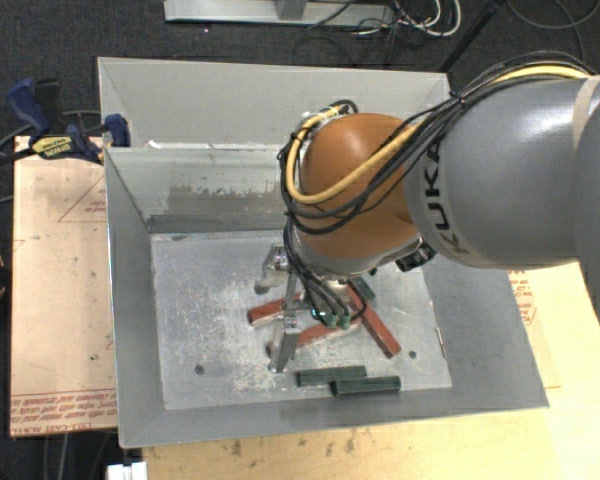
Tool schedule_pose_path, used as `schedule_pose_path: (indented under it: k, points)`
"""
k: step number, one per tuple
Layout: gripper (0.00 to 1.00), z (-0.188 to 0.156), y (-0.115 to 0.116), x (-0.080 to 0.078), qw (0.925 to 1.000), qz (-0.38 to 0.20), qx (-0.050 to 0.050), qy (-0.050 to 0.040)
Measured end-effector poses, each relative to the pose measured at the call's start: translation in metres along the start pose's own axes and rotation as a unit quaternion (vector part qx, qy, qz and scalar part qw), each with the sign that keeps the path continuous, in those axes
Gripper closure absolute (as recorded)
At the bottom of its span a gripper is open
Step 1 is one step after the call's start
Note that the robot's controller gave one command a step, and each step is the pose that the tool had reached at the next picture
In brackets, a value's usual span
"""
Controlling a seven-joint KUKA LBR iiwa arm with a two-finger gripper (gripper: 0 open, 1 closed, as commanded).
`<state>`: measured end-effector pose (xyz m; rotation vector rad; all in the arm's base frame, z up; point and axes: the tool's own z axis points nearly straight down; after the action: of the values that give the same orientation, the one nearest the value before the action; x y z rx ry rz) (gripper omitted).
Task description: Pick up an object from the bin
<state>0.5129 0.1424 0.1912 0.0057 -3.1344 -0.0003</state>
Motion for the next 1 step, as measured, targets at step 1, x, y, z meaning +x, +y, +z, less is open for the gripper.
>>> schedule_pose_path:
  k: [1]
  points:
    - [0.0,-0.0034,-0.0007,-0.0018,1.0,0.002,0.0,-0.0034]
